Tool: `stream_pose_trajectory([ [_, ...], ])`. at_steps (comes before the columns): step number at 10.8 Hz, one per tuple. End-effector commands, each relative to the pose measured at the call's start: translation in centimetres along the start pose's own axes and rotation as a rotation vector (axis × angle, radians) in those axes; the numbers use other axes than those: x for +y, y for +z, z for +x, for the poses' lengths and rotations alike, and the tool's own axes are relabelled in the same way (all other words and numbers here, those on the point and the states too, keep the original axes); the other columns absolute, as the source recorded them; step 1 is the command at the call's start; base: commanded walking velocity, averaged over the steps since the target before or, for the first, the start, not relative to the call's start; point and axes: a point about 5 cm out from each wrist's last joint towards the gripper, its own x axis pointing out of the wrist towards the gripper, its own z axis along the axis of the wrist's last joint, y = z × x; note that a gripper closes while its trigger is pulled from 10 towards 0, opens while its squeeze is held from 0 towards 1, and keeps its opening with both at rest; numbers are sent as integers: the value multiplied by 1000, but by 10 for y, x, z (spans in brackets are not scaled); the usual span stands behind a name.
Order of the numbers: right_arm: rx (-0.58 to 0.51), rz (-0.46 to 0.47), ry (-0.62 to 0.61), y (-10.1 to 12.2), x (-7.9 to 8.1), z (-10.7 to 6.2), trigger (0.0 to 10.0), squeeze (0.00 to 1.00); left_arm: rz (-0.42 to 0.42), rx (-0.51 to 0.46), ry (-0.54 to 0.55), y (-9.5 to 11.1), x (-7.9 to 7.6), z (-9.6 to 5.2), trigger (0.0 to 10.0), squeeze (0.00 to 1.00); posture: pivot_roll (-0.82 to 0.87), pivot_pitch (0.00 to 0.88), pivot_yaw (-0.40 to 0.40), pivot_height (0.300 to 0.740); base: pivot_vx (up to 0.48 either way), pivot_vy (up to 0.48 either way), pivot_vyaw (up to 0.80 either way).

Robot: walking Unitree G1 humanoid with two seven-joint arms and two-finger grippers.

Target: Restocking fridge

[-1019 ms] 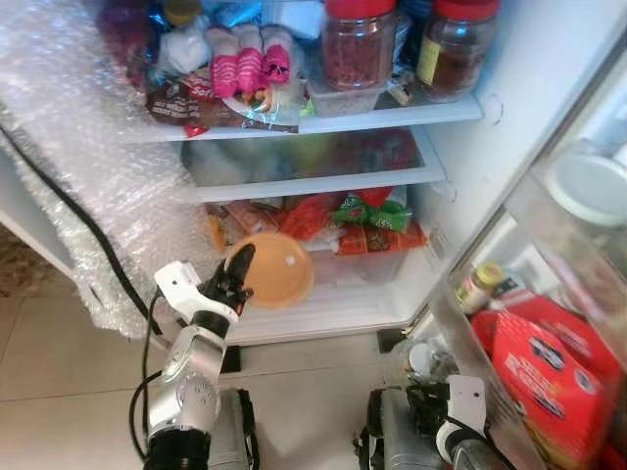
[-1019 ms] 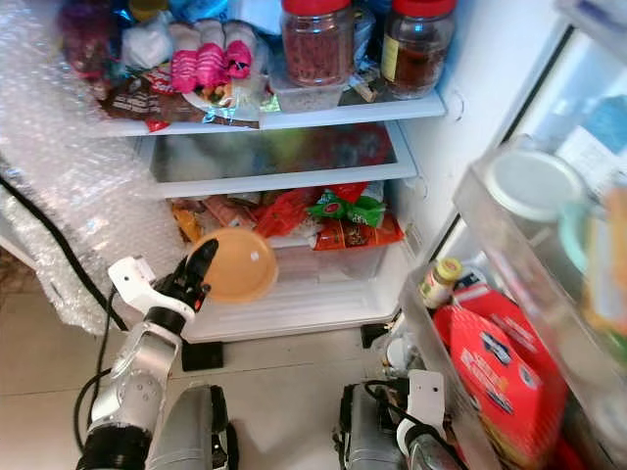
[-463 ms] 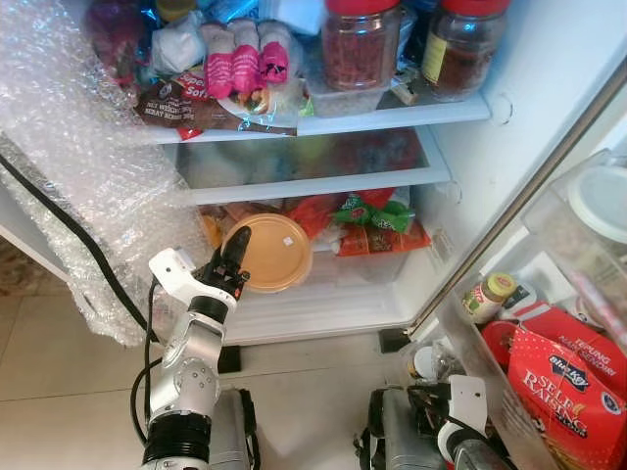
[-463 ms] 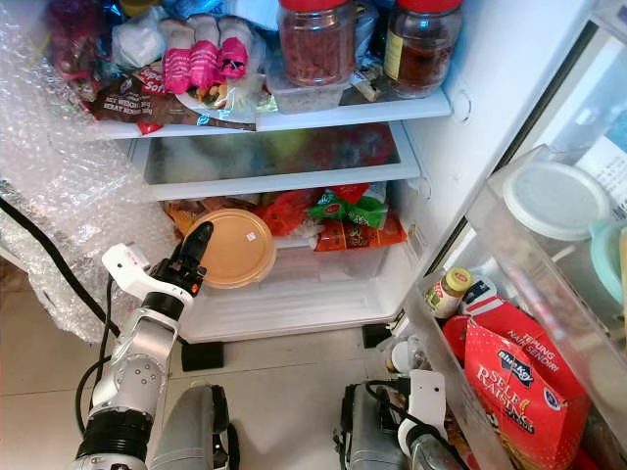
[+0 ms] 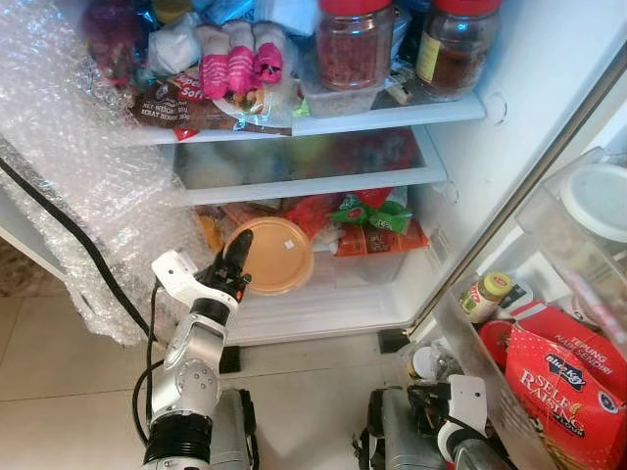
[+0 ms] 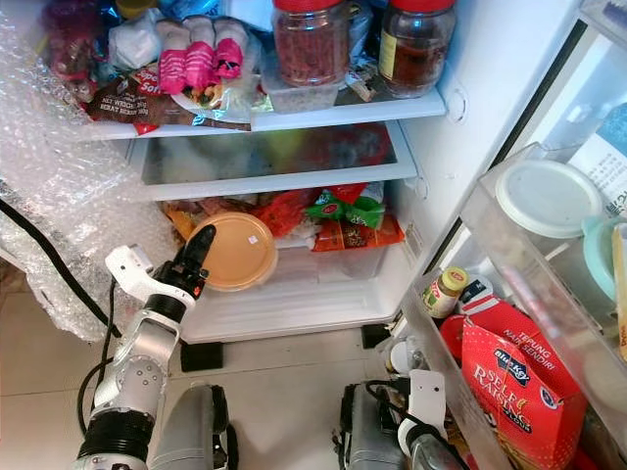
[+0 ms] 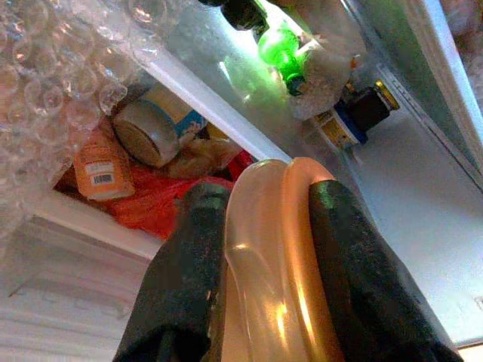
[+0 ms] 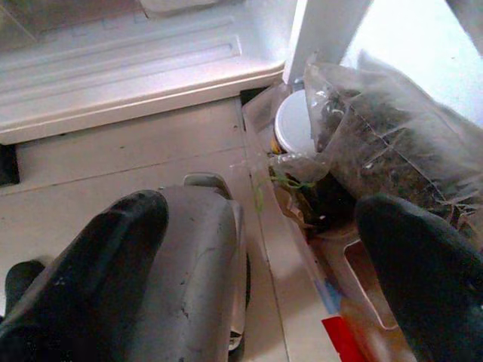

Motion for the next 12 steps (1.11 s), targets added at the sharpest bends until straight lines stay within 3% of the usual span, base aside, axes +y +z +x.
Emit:
stream_pose_trajectory([
  [1,173,12,-2,-41,1,-13,10000,0,8,7,-7,-1,0,-1,10000,0,-72,244,38,606,0,0,0],
  [12,178,10,2,-41,0,-13,10000,0,14,29,-20,-5,-1,-1,10000,0,-69,241,36,606,257,0,0],
])
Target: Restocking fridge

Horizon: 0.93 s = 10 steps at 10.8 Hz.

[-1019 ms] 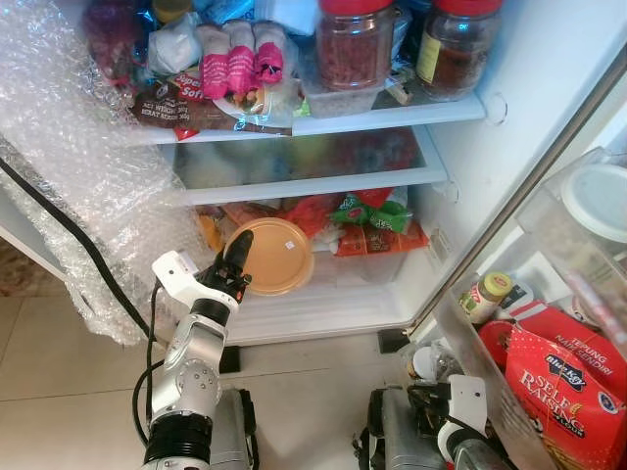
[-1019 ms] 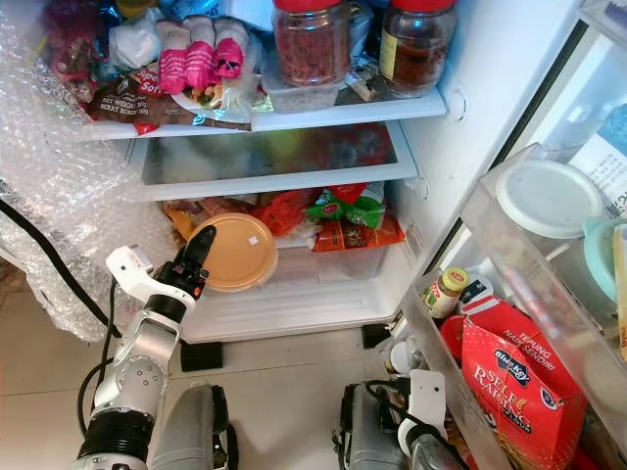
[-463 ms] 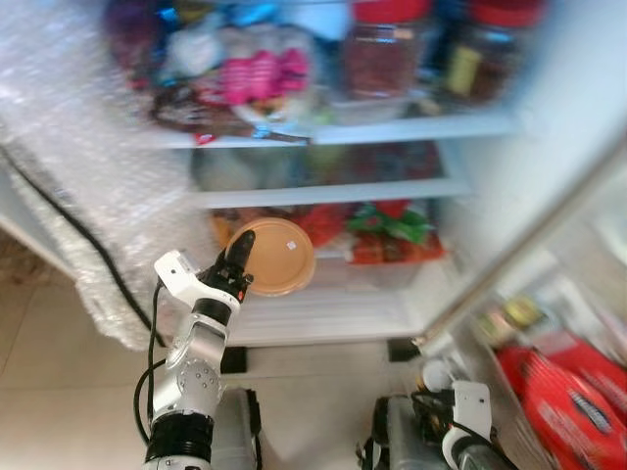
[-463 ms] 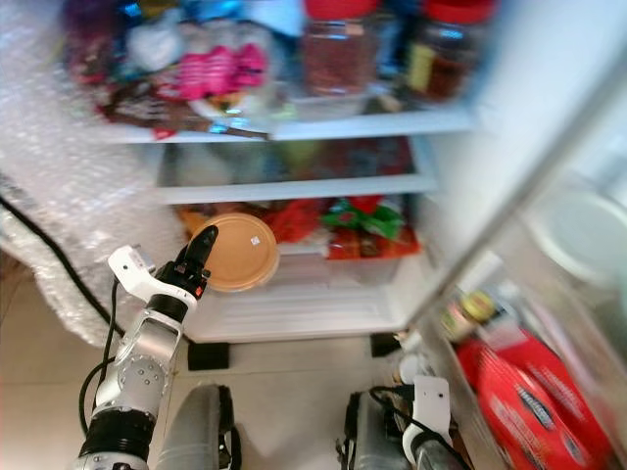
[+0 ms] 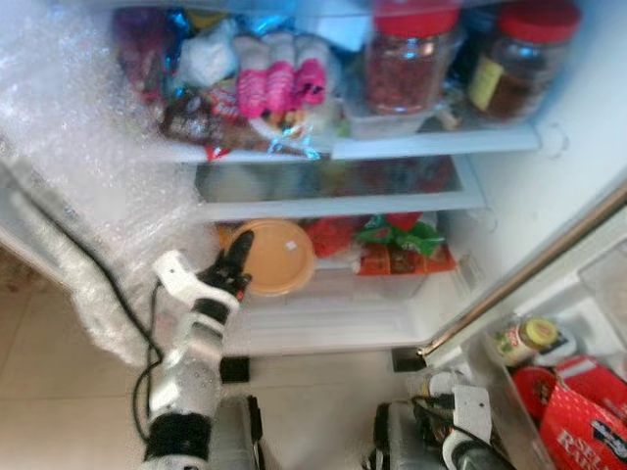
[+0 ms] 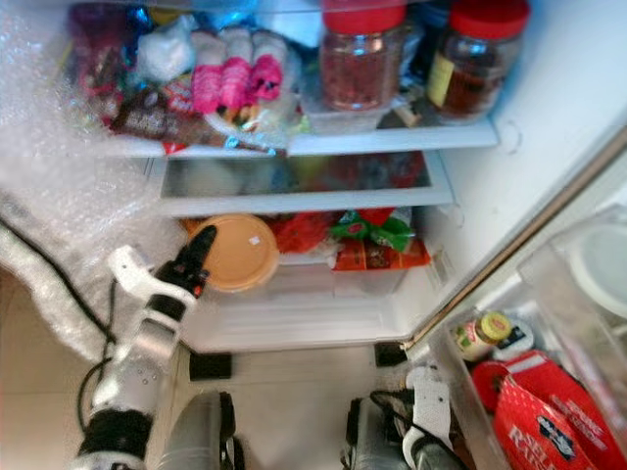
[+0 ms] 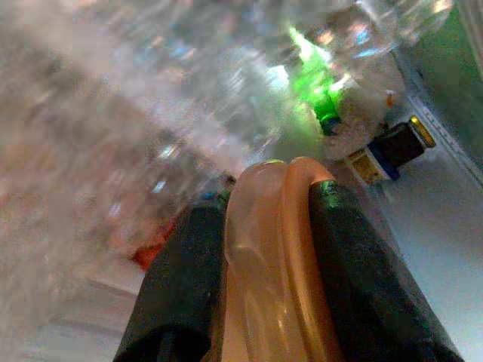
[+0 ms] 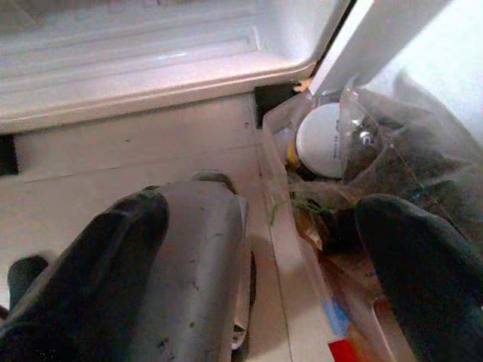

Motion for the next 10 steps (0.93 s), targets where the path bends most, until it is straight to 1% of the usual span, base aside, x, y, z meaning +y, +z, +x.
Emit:
stream_pose_trajectory([
  [1,114,5,15,-30,5,-8,10000,0,11,34,-23,-8,-4,-2,10000,0,-70,239,37,606,262,0,0],
  [6,116,5,19,-31,6,-8,10000,0,9,52,-40,-11,-5,-2,10000,0,-68,227,40,606,261,0,0],
  [10,117,4,18,-30,5,-8,10000,0,-5,58,-58,-12,-9,-2,10000,0,-68,234,39,606,263,0,0],
])
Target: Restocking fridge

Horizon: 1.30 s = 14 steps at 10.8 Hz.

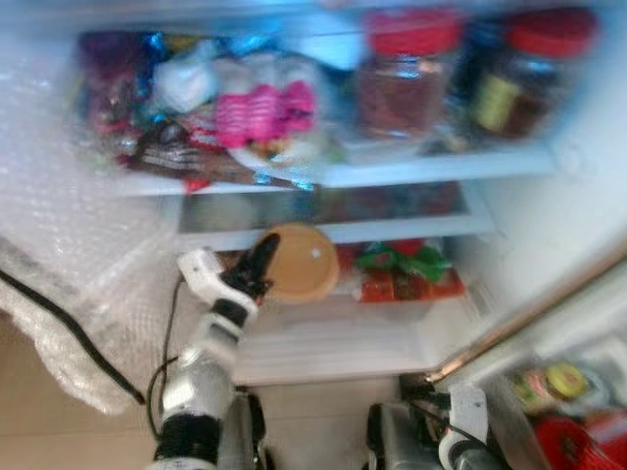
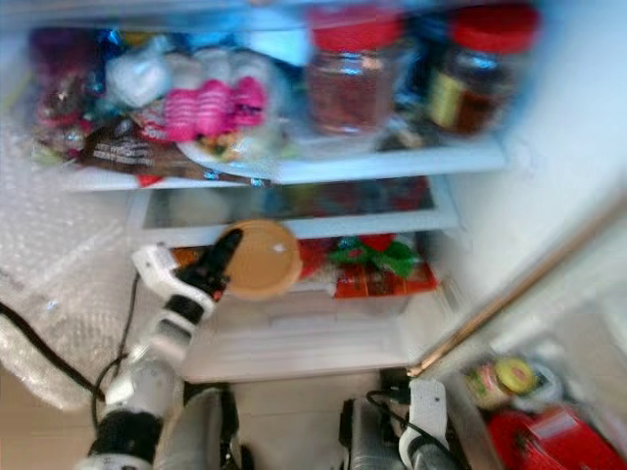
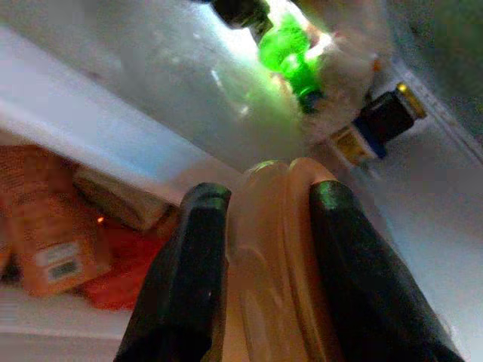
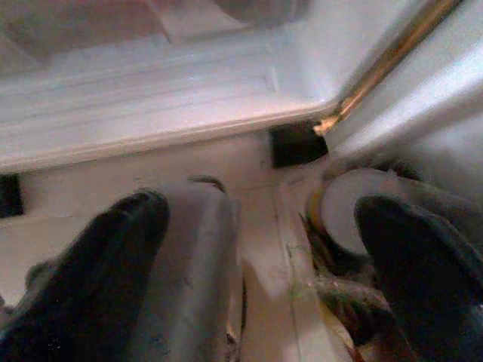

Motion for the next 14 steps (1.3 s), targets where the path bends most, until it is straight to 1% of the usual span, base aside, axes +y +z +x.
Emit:
stream_pose_trajectory([
  [1,129,5,7,-34,2,-10,10000,0,-23,-31,0,6,-4,4,10000,0,-68,234,38,606,274,0,0],
  [2,130,5,7,-33,2,-10,10000,0,-48,-17,-49,4,-10,6,10000,0,-68,236,38,606,281,0,0],
  [4,129,6,6,-33,2,-10,10000,0,-68,-11,-99,3,-19,12,10000,0,-72,238,37,606,281,0,0],
  [5,129,5,6,-33,2,-10,10000,0,-71,-29,-109,8,-21,16,10000,0,-72,242,37,606,277,0,0],
  [6,129,4,7,-33,2,-10,10000,0,-59,-49,-103,14,-22,21,10000,0,-72,244,37,606,0,0,0],
  [7,130,3,8,-33,2,-10,10000,0,-55,-71,-83,18,-20,23,10000,0,-71,244,38,606,0,0,0],
  [8,130,5,9,-33,2,-10,10000,0,-57,-81,-87,21,-21,25,10000,0,-74,245,39,606,0,0,0],
  [9,130,6,9,-34,2,-10,10000,0,-65,-91,-103,24,-24,27,10000,0,-74,246,40,606,0,0,0],
  [11,131,7,9,-34,2,-10,10000,0,-65,-104,-112,27,-26,26,10000,0,-74,248,40,606,0,0,0],
  [13,135,6,9,-35,2,-10,10000,0,-49,-91,-152,29,-32,24,10000,0,-72,249,40,606,0,0,0],
  [14,135,5,10,-35,2,-10,10000,0,-52,-101,-152,31,-33,23,10000,0,-70,250,40,606,0,0,0],
])
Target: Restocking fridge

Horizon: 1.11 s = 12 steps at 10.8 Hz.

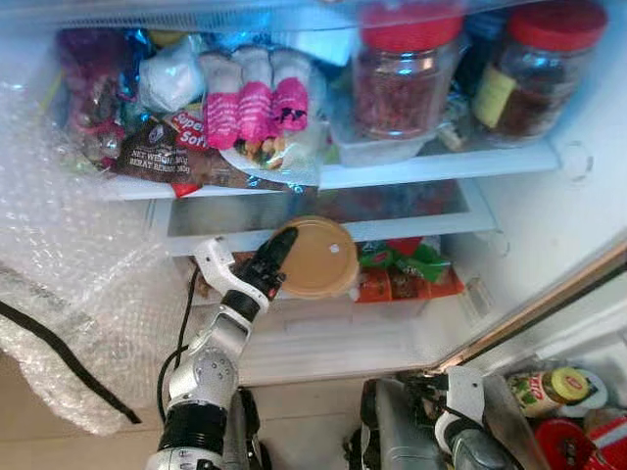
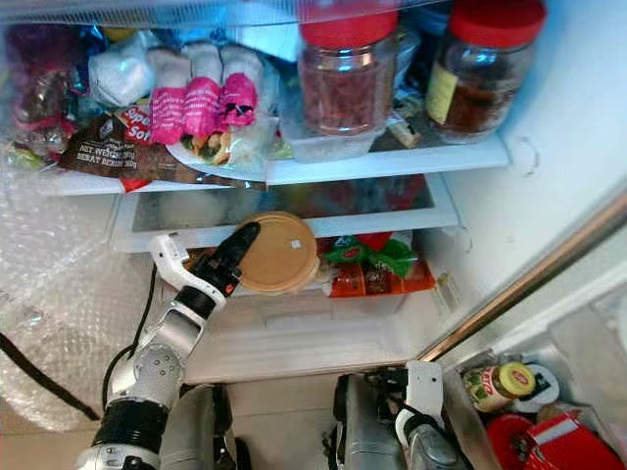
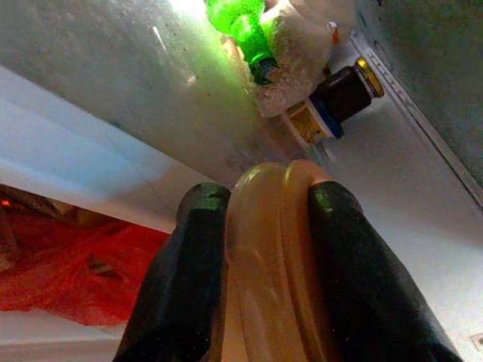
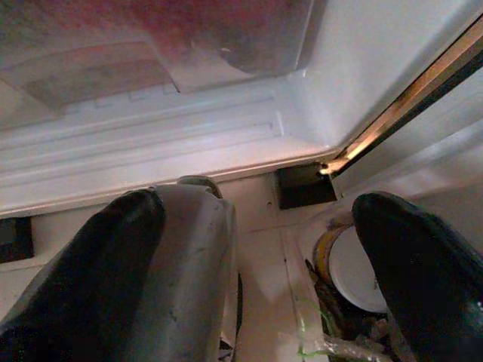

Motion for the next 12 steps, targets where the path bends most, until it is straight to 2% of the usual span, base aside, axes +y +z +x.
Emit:
stream_pose_trajectory([
  [1,215,10,-19,-53,-2,-19,10000,0,34,-143,-48,33,-13,7,10000,0,-69,248,39,606,0,0,0],
  [3,214,10,-19,-53,-1,-19,10000,0,23,-130,-82,33,-20,11,10000,0,-72,244,40,606,0,0,0],
  [6,219,8,-18,-54,-1,-19,10000,0,28,-27,-65,17,-15,-9,10000,0,-74,235,46,606,0,0,0],
  [9,227,4,-15,-54,0,-19,10000,0,35,65,-109,8,-21,-23,10000,0,-68,230,45,606,0,0,0],
  [12,223,4,-15,-53,-1,-18,10000,0,25,-23,-105,19,-26,-9,10000,0,-73,234,42,606,0,0,0],
])
